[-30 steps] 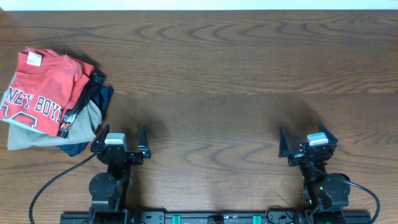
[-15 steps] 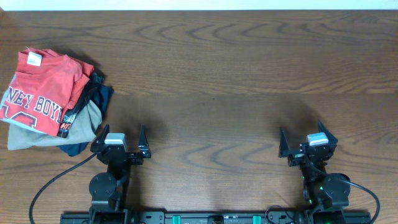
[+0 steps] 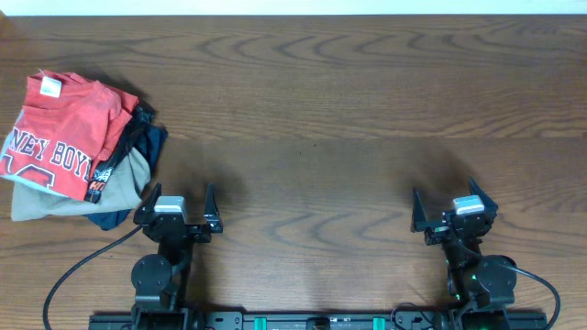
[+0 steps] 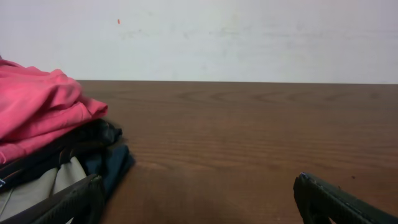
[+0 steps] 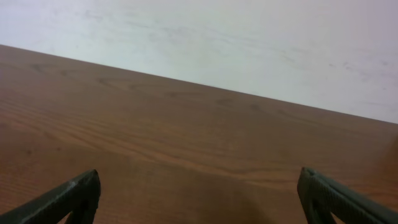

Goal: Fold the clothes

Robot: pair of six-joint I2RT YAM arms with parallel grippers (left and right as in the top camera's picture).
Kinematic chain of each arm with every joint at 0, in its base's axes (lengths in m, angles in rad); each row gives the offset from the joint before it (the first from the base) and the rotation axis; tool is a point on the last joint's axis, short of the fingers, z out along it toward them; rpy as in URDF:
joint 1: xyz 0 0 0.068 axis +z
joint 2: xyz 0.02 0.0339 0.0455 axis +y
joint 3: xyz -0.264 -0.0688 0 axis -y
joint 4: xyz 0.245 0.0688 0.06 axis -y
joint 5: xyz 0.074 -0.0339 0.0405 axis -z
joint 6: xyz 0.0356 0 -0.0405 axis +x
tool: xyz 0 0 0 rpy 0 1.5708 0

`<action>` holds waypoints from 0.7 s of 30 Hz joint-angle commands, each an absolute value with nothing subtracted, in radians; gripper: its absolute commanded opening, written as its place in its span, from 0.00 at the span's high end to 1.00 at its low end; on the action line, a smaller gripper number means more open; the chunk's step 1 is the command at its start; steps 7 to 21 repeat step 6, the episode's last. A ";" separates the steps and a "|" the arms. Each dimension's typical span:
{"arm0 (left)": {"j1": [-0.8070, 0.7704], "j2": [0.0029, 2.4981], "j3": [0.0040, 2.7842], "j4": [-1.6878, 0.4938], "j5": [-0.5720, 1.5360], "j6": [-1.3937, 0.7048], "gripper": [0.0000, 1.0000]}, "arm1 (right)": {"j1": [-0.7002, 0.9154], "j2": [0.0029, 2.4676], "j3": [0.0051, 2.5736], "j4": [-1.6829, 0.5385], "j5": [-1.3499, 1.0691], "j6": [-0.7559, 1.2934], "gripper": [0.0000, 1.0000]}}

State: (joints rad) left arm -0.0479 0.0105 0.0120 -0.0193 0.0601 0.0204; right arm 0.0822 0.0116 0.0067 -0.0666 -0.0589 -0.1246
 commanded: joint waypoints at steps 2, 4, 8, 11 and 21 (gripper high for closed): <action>-0.052 0.004 0.004 -0.067 0.063 0.026 0.02 | 0.058 0.006 0.006 -0.071 -0.056 -0.125 0.01; -0.052 0.004 0.004 -0.067 0.063 0.026 0.02 | 0.058 0.006 0.006 -0.071 -0.056 -0.125 0.01; -0.052 0.004 0.004 -0.067 0.062 0.026 0.02 | 0.058 0.006 0.006 -0.071 -0.056 -0.125 0.01; -0.052 0.004 0.004 -0.067 0.062 0.026 0.02 | 0.058 0.006 0.006 -0.071 -0.056 -0.125 0.01; -0.052 0.004 0.004 -0.067 0.062 0.026 0.02 | 0.058 0.006 0.006 -0.071 -0.056 -0.125 0.01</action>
